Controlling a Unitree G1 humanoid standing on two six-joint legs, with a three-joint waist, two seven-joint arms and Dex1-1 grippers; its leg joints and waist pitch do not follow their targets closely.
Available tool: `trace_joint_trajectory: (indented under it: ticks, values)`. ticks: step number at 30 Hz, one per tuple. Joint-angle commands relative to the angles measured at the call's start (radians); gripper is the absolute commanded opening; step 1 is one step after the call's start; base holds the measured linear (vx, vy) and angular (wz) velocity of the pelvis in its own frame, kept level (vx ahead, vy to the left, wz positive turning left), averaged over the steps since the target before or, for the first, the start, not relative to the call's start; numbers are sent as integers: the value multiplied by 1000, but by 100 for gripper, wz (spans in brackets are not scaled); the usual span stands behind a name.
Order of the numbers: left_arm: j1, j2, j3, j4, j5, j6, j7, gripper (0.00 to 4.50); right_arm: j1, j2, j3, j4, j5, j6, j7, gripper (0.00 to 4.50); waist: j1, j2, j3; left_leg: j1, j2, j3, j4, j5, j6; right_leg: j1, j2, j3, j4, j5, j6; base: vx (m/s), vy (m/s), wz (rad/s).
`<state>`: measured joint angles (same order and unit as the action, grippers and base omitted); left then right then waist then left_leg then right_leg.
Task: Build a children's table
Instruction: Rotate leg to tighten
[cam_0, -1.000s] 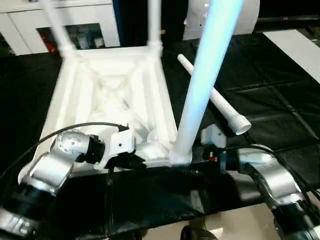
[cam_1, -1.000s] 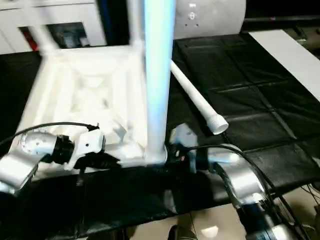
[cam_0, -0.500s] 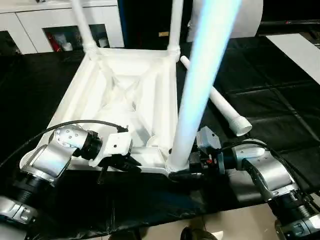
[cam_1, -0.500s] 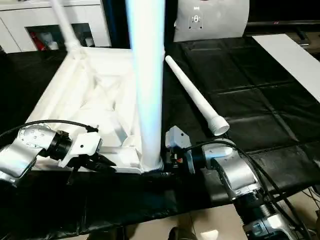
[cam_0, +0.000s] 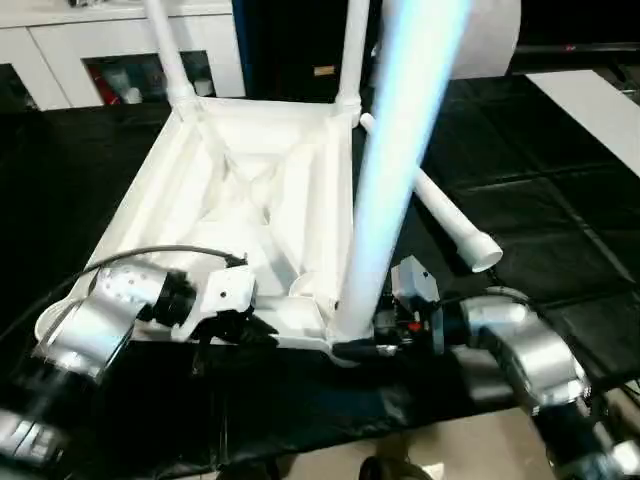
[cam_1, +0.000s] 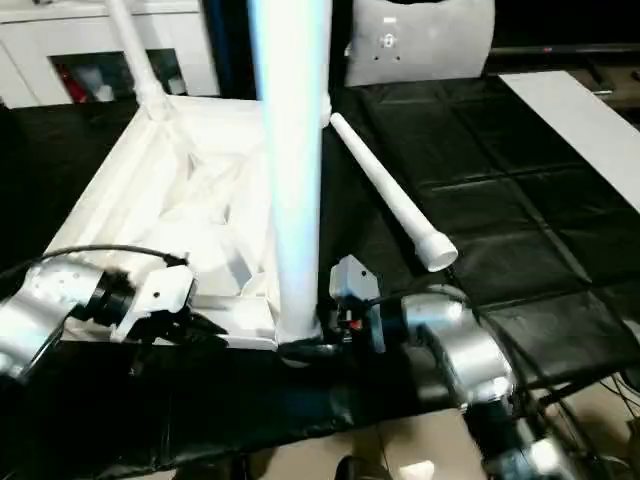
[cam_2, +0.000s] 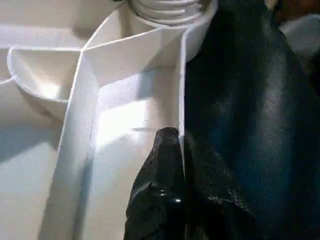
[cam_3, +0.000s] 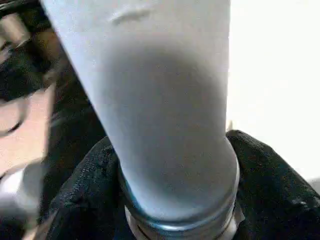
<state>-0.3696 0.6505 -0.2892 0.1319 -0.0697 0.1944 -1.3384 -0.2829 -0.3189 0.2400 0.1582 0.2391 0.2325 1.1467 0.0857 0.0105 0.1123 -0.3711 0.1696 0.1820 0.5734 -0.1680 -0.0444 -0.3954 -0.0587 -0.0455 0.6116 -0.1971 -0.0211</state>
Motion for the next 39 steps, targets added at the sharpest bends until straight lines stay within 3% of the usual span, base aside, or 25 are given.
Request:
trace_joint_trajectory:
  ticks: [1,4,5,7,9,11,13,16,17,22,23,27,30,34,35,39]
  values:
    - [29,-79,-29,-79,-18,102,104,0,12,79,22,-3,-9,38,-144,280,-7,9,-53,15,64,-27,-76,-306,6,33,-91,52,-84,-342,-235,0,0,0]
    - [77,-179,-13,-189,-15,228,247,0,31,202,8,6,-27,84,-321,280,-26,6,-42,19,60,-39,-84,-387,-28,28,-95,49,-103,-546,-169,-35,4,-8]
    - [88,-205,-15,-214,-3,252,284,0,31,237,4,11,-29,98,-366,280,-40,4,-42,16,56,-46,-85,-407,-36,29,-96,46,-110,-606,-130,-57,16,-15]
    - [95,-249,-19,-235,13,295,340,0,24,276,-1,26,-39,109,-422,279,-51,1,-38,13,52,-50,-86,-427,-33,25,-94,43,-119,-650,-100,-54,21,-19]
    - [97,-301,-25,-250,46,334,411,0,9,311,1,55,-65,116,-479,279,-55,9,-38,18,53,-52,-83,-437,-31,18,-97,45,-125,-656,-92,0,0,0]
    - [98,-380,-33,-282,79,409,513,0,-14,366,-14,101,-98,120,-577,279,-59,7,-36,19,54,-54,-87,-450,-34,18,-93,40,-125,-632,-94,0,0,0]
    - [95,-422,-45,-300,98,448,562,0,-33,395,-27,128,-112,129,-632,279,-60,9,-32,28,52,-57,-87,-489,-38,13,-91,32,-134,-643,-87,-29,17,-8]
    - [88,-487,-78,-338,135,508,645,0,-67,426,-34,172,-157,111,-711,279,-70,12,-33,25,54,-62,-95,-528,-39,20,-86,21,-137,-583,-81,0,0,0]
    - [90,-473,-87,-341,143,506,641,0,-65,418,-38,167,-162,94,-714,335,-71,9,-34,28,53,-60,-95,-538,-36,16,-87,23,-140,-569,-79,0,0,0]
    - [92,-429,-93,-341,162,502,622,0,-59,396,-52,158,-172,77,-717,359,-66,12,-38,30,54,-53,-93,-509,-26,12,-88,34,-136,-502,-103,0,0,0]
    - [91,-416,-90,-341,170,505,617,0,-58,388,-61,158,-174,69,-713,377,-66,6,-42,30,55,-51,-92,-499,-25,13,-88,35,-135,-487,-108,0,0,0]
    - [88,-324,-75,-330,179,480,554,0,-30,331,-92,104,-148,39,-654,409,-56,7,-48,20,56,-42,-91,-415,-7,22,-89,41,-123,-391,-136,0,0,0]
    - [81,-271,-62,-304,163,434,511,0,-3,275,-87,60,-124,20,-574,443,-44,5,-57,24,57,-34,-83,-357,13,24,-87,44,-117,-345,-152,0,0,0]
    - [69,-206,-50,-268,134,359,427,0,33,196,-90,-5,-96,15,-470,447,-30,5,-65,23,59,-28,-80,-298,26,27,-84,44,-112,-310,-165,0,0,0]
    - [66,-177,-53,-255,115,307,375,0,43,163,-91,-24,-85,12,-424,447,-23,7,-72,20,59,-28,-77,-248,32,33,-83,41,-103,-236,-185,0,0,0]
    - [55,-92,-75,-212,68,179,214,0,42,65,-86,-48,-60,-12,-290,447,-19,9,-80,13,57,-27,-68,-154,64,42,-78,37,-81,-82,-223,0,0,0]
